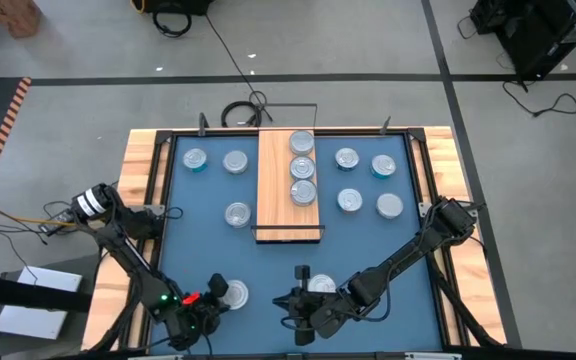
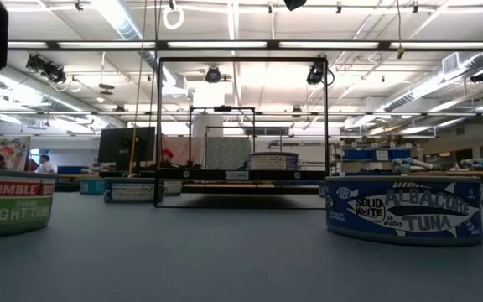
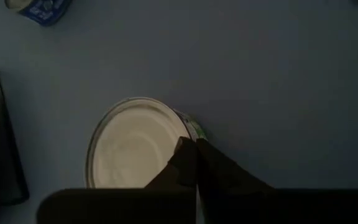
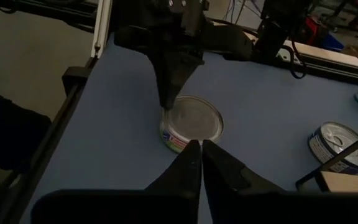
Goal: Stack canned seafood by type on shelf
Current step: Stack the green tuna can on top of the other green tuna can on the shelf
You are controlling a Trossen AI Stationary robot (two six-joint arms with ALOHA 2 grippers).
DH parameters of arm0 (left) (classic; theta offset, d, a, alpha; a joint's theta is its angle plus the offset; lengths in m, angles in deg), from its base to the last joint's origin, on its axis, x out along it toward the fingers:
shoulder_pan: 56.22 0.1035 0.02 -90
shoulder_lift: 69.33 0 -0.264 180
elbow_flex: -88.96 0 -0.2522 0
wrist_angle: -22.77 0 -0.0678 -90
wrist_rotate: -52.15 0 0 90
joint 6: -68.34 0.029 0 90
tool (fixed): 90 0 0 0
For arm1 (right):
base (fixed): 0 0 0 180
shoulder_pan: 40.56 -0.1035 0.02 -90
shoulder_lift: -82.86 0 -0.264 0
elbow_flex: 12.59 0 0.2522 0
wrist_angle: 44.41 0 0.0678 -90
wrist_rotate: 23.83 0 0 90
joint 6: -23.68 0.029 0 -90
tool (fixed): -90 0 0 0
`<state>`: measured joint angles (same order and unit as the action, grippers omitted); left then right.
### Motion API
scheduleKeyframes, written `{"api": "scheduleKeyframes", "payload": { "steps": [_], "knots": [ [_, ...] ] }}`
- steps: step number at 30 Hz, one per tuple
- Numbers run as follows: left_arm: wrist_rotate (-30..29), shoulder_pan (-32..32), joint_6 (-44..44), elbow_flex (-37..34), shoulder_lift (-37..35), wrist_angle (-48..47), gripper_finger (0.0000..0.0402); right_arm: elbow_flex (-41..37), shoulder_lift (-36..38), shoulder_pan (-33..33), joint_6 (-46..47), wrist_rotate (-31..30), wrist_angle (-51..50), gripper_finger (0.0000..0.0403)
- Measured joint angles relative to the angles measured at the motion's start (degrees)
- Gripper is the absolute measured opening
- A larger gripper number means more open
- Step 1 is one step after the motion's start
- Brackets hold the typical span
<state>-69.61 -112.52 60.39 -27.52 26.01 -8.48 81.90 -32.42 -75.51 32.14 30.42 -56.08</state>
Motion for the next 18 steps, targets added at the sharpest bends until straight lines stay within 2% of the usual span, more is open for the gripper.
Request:
{"api": "scheduleKeyframes", "payload": {
  "steps": [5, 14, 18],
  "knots": [
    [1.21, 1.7, -1.47, 1.74, -0.03, -0.68, 0.0001, 0.0, 0.02, 0.17, -0.08, 0.02, 0.0, 0.0077],
    [1.01, 4.3, -5.1, 2.18, -0.1, 0.65, 0.0001, -0.02, 0.02, 0.17, -1.17, 0.02, -0.21, 0.0189],
    [1.46, 5.13, -5.83, 2.18, -0.14, 1.3, 0.0, -0.02, 0.02, 0.17, -2.0, -0.07, -0.61, 0.022]
  ]
}}
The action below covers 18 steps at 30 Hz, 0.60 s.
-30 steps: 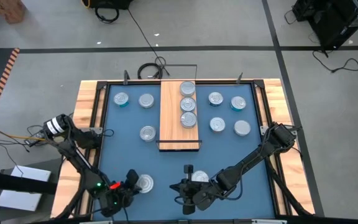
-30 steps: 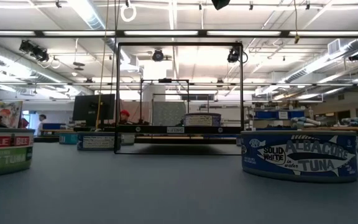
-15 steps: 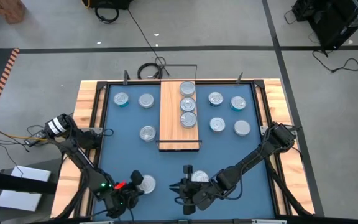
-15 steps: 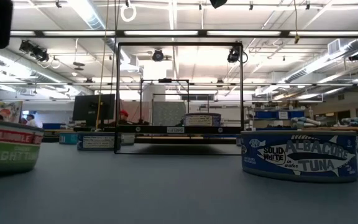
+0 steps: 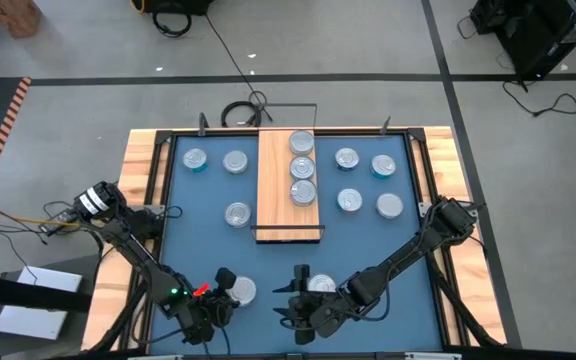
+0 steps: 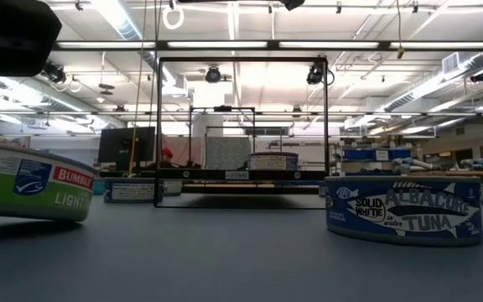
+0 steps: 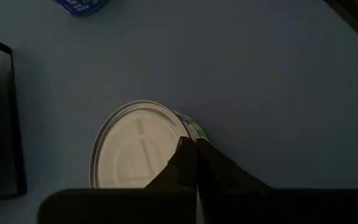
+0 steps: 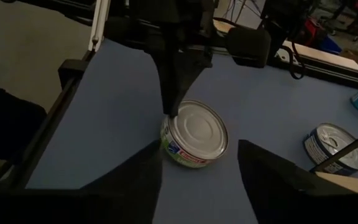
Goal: Stack canned seafood by type on shelf
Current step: Stack the green tuna can on top of the other green tuna can on the shelf
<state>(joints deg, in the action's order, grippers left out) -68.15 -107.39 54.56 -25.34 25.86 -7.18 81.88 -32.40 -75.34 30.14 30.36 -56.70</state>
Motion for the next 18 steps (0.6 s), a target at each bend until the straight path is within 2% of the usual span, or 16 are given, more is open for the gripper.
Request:
{"api": "scheduleKeyframes", "payload": {
  "steps": [4, 9, 12, 18],
  "knots": [
    [0.08, 0.3, -0.18, 0.0, 0.0, 0.39, 0.0, 0.04, 0.02, 0.43, -0.69, 0.36, 0.02, 0.0231],
    [1.15, 0.7, -0.24, 0.01, 0.0, 1.64, 0.0, 4.93, 0.09, 3.09, -1.02, 6.16, -5.96, 0.023],
    [1.17, 0.89, -0.29, 0.02, -0.07, 1.57, 0.0, 6.52, 0.17, 4.11, -4.34, 8.75, -7.14, 0.0228],
    [1.15, 0.95, -0.17, 0.02, -0.07, 2.0, 0.0, 6.81, -0.77, 3.74, -5.44, 7.26, -8.6, 0.0229]
  ]
}}
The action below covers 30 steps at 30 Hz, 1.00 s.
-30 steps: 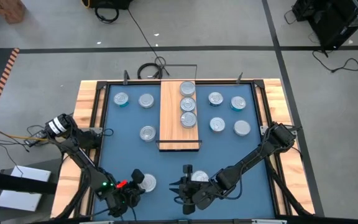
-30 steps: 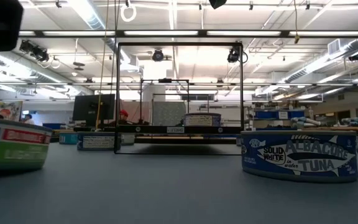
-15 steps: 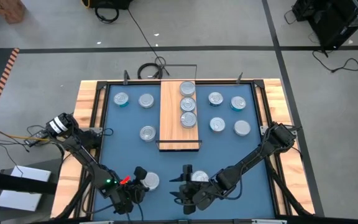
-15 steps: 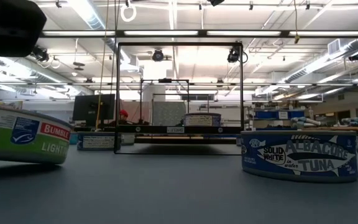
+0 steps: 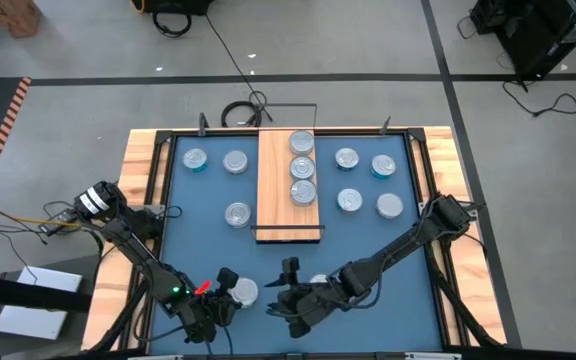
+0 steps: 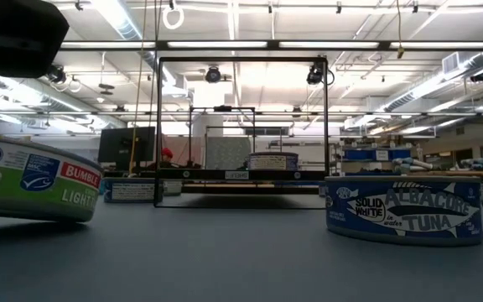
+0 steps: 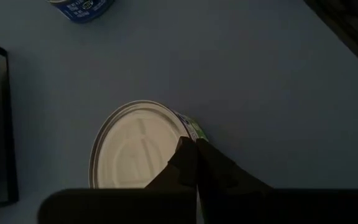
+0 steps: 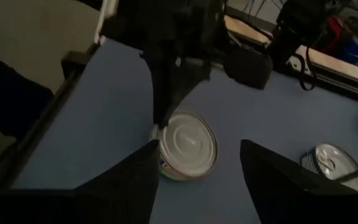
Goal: Stack canned seafood by type on shelf
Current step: Stack the green tuna can on top of the other green tuna can on the shelf
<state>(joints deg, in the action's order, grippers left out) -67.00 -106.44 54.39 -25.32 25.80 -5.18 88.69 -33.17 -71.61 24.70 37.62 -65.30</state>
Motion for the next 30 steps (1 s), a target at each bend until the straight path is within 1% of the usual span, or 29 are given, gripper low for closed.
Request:
{"api": "scheduleKeyframes", "payload": {
  "steps": [2, 5, 9, 11, 17, 20, 24, 30],
  "knots": [
    [-0.02, 0.03, 0.04, 0.0, 0.0, 0.12, 0.0, 0.65, -1.72, -0.44, -0.57, -1.18, -0.23, 0.023],
    [-0.21, 0.38, -0.01, 0.0, -0.02, 0.3, 0.0, 3.7, -6.18, -0.87, -0.61, -2.05, -1.09, 0.0234],
    [-0.76, 0.76, -0.01, 0.0, -0.02, 0.74, 0.0, 9.61, -12.19, -2.12, -1.34, -8.73, -4.86, 0.024],
    [-0.85, 0.83, 0.04, 0.0, -0.02, 0.74, 0.0, 12.8, -15.14, -2.69, -1.82, -10.91, -6.54, 0.0244],
    [-1.28, 1.69, -0.12, 0.04, -0.02, 1.21, 0.0, 21.57, -23.06, -3.44, -3.44, -12.54, -9.08, 0.0262],
    [-1.38, 2.28, -0.18, 0.04, -0.02, 1.84, 0.0, 25.56, -26.25, -3.31, -4.41, -15.85, -11.77, 0.0269],
    [-1.42, 2.94, -0.07, 0.04, -0.02, 2.95, 0.0, 29.64, -29.33, -2.82, -5.81, -20.19, -14.96, 0.0273],
    [-1.85, 3.06, 0.06, 0.04, -0.02, 3.0, 0.0, 29.77, -29.18, -1.49, -4.36, -20.16, -16.5, 0.0268]
  ]
}}
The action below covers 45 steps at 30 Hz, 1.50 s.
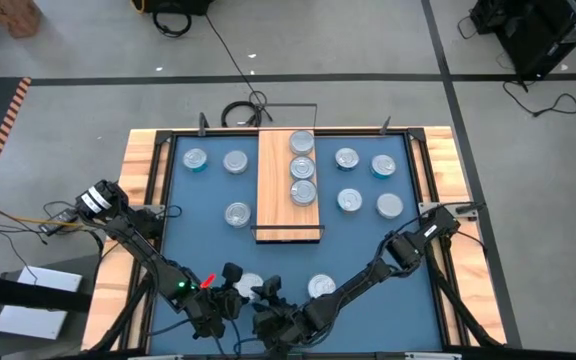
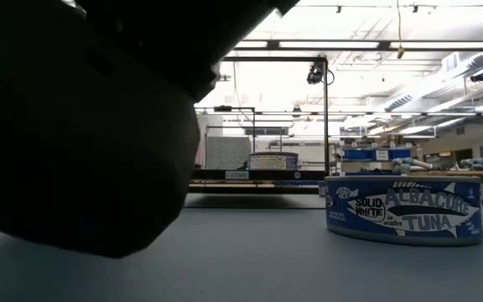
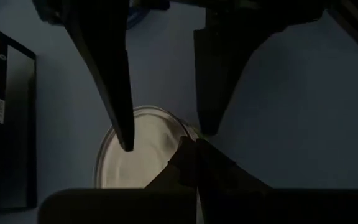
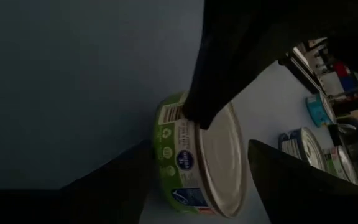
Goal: Stack canned seafood by type on shelf
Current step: Stack the green tuna can on top of the other green tuna can on the shelf
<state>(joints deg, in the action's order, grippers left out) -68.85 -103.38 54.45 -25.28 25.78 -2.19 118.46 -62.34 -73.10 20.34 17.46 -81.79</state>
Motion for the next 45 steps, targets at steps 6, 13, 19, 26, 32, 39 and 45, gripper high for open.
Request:
{"api": "scheduleKeyframes", "payload": {
  "steps": [6, 13, 19, 26, 32, 39, 45],
  "knots": [
    [-0.75, 0.17, 0.0, -0.02, -0.79, 0.76, 0.0, -0.07, 0.0, 0.6, -1.28, 3.35, -0.97, 0.0261],
    [-1.26, 0.72, 0.13, -0.02, -1.46, 1.37, 0.0, -0.08, 0.01, 1.19, -1.78, 2.16, -1.05, 0.0265],
    [-1.51, 0.7, -0.22, -0.02, -1.49, 1.6, 0.0, -0.12, 0.0, 1.25, -1.81, 2.22, -1.0, 0.0217],
    [-1.64, 0.68, -0.28, -0.02, -1.62, 3.38, 0.0003, -0.17, 0.0, -0.09, -2.39, 0.44, -0.19, 0.0138],
    [1.35, 0.6, 0.24, 0.17, -1.57, 5.5, 0.0051, -0.17, 0.02, -0.91, -3.3, -0.19, 0.53, 0.0138],
    [-0.68, -0.78, 1.39, 3.17, -3.12, 2.03, 0.0132, 1.19, 0.02, -1.13, -4.31, -1.07, -0.02, 0.0138],
    [-10.01, -2.87, 1.82, 3.13, -7.02, -1.21, 0.0148, 2.67, 0.23, -1.73, -4.36, -1.47, -3.68, 0.0138]
  ]
}}
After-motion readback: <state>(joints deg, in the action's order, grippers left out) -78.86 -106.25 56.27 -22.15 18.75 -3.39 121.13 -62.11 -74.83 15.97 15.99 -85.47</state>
